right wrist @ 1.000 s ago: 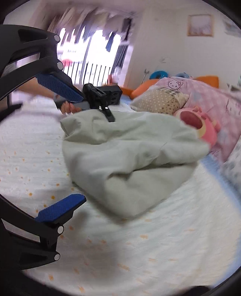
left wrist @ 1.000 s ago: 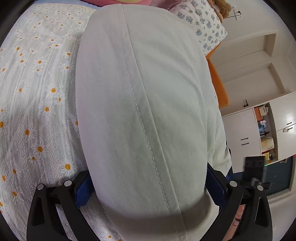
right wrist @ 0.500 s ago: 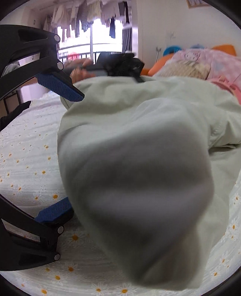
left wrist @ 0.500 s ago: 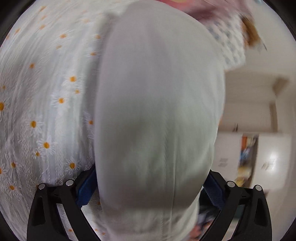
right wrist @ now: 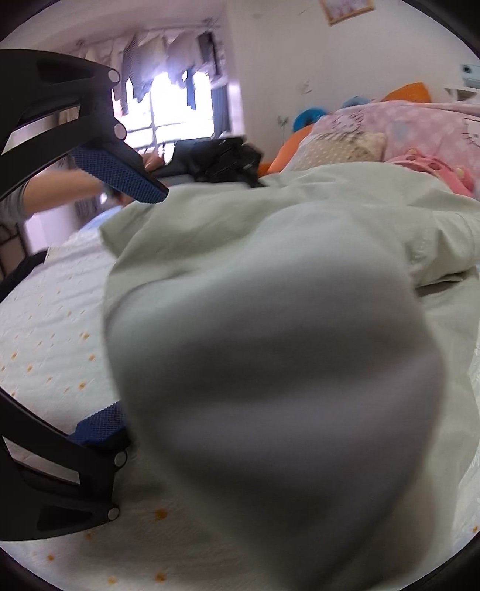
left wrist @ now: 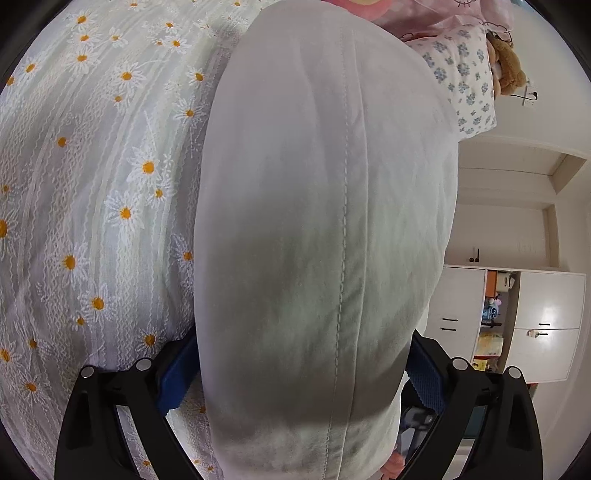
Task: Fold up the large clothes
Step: 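Lift the folded coat bundle off the bed with both tools and carry it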
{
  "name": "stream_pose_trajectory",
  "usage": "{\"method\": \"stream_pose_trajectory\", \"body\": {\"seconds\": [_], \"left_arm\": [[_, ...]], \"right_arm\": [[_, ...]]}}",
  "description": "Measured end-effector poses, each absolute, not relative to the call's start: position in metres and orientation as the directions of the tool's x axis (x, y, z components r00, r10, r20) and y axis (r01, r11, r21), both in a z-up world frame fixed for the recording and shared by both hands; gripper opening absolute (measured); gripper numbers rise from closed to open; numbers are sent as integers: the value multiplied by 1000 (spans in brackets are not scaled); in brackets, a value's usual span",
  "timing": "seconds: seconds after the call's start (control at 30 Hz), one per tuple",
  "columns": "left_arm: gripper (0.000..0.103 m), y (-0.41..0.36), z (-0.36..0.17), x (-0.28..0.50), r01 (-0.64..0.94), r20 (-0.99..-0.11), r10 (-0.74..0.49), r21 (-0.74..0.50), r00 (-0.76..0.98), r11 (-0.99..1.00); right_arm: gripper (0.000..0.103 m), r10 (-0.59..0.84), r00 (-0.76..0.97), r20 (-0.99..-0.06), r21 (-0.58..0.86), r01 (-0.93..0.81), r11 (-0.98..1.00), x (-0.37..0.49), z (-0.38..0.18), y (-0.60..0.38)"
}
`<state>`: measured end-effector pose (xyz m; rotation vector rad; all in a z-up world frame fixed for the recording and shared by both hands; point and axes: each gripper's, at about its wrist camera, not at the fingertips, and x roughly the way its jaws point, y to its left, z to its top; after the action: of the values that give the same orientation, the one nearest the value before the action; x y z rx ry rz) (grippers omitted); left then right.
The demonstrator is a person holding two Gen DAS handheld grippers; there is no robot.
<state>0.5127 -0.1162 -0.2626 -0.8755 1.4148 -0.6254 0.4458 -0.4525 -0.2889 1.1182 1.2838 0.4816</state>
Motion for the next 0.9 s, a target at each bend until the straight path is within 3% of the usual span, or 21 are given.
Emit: {"method": "stream_pose_trajectory", "body": {"seconds": [0.07, 0.13, 0.17, 0.27, 0.43, 0.63, 0.9], "left_arm": [[97, -123, -259, 516, -128, -570, -817, -820, 91, 558], [97, -124, -259, 516, -125, -570, -816, -820, 95, 558], [97, -124, -259, 515, -128, -569, -817, -821, 95, 557], [97, -126, -257, 515, -125, -573, -814, -818, 92, 562], [97, -128, -255, 513, -119, -572, -814, -819, 102, 561], [97, -130, -252, 510, -108, -580, -807, -814, 112, 570], [98, -136, -250, 510, -92, -582, -804, -813, 123, 575]], "right_arm": [[99, 835, 355, -420, 898, 295, 327, 444, -292, -461], [99, 843, 449, -297, 954, 186, 237, 441, -278, -465], [99, 839, 463, -285, 958, 148, 244, 439, -274, -463], [99, 792, 363, -491, 871, 230, 434, 435, -288, -445], [95, 720, 354, -597, 801, 309, 512, 424, -288, -435], [97, 597, 497, -630, 772, 319, 550, 432, -273, -431], [98, 526, 608, -595, 804, 430, 412, 448, -279, -442]]}}
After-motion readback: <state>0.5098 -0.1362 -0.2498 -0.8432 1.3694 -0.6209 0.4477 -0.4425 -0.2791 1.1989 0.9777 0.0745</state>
